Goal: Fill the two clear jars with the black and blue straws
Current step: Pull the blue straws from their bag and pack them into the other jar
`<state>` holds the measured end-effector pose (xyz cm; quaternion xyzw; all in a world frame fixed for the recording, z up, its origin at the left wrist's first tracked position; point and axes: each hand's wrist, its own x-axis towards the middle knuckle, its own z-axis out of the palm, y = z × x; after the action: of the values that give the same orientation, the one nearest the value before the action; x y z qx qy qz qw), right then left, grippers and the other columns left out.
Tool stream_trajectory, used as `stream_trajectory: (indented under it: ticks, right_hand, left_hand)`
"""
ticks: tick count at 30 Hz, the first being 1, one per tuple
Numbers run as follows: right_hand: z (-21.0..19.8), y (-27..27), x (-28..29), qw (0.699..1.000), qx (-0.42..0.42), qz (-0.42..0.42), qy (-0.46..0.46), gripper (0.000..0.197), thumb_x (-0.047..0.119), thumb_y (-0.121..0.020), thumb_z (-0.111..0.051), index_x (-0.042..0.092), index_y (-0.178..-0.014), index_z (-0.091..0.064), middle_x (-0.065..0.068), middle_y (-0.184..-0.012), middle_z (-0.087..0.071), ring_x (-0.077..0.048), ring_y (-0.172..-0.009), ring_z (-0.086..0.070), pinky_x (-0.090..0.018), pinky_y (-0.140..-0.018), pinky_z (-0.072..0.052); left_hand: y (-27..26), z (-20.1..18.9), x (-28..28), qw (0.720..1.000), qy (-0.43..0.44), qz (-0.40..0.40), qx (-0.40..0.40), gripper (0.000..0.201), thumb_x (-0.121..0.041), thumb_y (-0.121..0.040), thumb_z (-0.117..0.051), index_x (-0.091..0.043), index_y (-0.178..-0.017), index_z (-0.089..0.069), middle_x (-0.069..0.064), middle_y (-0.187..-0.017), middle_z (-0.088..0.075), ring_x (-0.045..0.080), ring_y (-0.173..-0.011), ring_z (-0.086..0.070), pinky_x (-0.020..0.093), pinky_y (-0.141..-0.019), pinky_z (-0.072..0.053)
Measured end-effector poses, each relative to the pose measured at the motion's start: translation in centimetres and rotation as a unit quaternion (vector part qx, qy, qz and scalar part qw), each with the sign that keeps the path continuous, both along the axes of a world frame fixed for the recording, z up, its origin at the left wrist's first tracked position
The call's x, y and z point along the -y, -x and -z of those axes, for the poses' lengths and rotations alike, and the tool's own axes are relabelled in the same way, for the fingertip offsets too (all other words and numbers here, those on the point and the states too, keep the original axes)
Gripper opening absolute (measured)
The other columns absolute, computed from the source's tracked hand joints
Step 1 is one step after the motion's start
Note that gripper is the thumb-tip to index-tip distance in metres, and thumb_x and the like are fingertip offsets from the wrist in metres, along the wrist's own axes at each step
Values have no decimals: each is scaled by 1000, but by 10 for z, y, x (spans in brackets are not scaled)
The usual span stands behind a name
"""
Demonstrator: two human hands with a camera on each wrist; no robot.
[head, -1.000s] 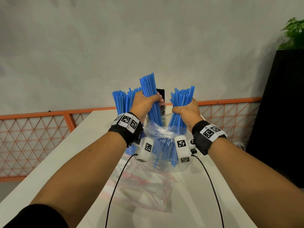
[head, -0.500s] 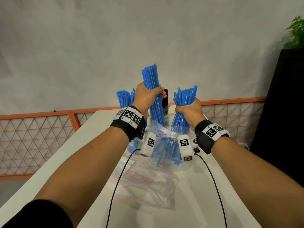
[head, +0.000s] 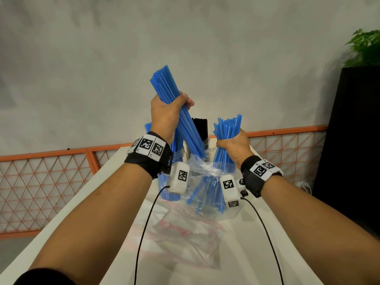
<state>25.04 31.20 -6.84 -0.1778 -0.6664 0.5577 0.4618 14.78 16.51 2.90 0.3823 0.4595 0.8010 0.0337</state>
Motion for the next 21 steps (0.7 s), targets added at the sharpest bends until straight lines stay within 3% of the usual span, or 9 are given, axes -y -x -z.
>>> stream_trajectory:
  ticks: [6,9,12,16,21]
  right_hand:
    - [-2,-3,3,1000,-5,-12,-5,34,-9,-71,-72,19,-86,-62,3,-79,-66,3,-63,-66,-11,-54,-49]
    - [-3,-4,5,1000,-1,-10,-6,35,-9,-72,-72,21,-86,-61,4,-79,-65,0,-65,-66,-11,-54,-49]
    - [-3,-4,7,1000,-1,-6,-5,35,-8,-72,-72,23,-84,-60,4,-79,-65,6,-61,-65,-8,-51,-48]
    - [-4,-4,8,1000,2,-3,-4,34,-7,-73,-73,22,-84,-59,5,-79,-65,5,-61,-65,-9,-52,-49]
    - [-2,-2,6,1000,9,3,-2,33,-4,-73,-74,15,-97,-60,4,-83,-65,-3,-72,-64,-14,-59,-51]
  left_hand:
    - [2,-21,23,999,-30,0,-25,12,2,-89,-64,-7,-85,-58,8,-69,-64,28,-71,-65,41,-79,-58]
    - [5,-29,34,999,-15,-10,-47,10,0,-88,-64,-3,-90,-55,9,-68,-61,27,-66,-63,38,-73,-57]
    - [7,-29,46,997,21,-17,-66,10,-2,-89,-65,-5,-89,-55,9,-68,-59,27,-65,-61,36,-69,-57]
    - [14,-3,58,992,91,-12,-89,12,-4,-89,-67,-6,-86,-55,11,-68,-59,29,-65,-59,36,-66,-56]
    - [28,68,67,980,177,5,-86,13,-8,-88,-71,-8,-83,-59,8,-66,-63,25,-63,-62,44,-76,-59]
